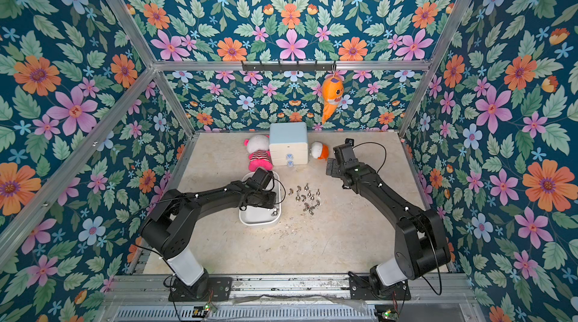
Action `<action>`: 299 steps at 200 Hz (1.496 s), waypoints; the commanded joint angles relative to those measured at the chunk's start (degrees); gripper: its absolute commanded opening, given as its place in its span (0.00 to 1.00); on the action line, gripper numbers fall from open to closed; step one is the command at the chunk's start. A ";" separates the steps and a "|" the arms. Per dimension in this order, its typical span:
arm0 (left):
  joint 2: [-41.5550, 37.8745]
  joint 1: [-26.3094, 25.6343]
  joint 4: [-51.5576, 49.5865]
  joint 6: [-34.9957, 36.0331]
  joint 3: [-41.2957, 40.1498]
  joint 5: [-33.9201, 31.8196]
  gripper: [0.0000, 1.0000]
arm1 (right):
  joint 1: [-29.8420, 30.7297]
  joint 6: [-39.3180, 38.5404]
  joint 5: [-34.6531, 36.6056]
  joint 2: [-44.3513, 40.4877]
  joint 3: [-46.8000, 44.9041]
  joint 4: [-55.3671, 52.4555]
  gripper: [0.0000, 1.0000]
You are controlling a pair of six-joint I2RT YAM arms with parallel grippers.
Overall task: Take out the wing nut from the storage box
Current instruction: Pick up the wing nut from the storage box.
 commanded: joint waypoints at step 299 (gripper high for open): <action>3.49 -1.33 -8.33 2.70 3.89 -10.24 0.18 | 1.23 -0.06 0.87 1.67 2.96 -0.61 0.99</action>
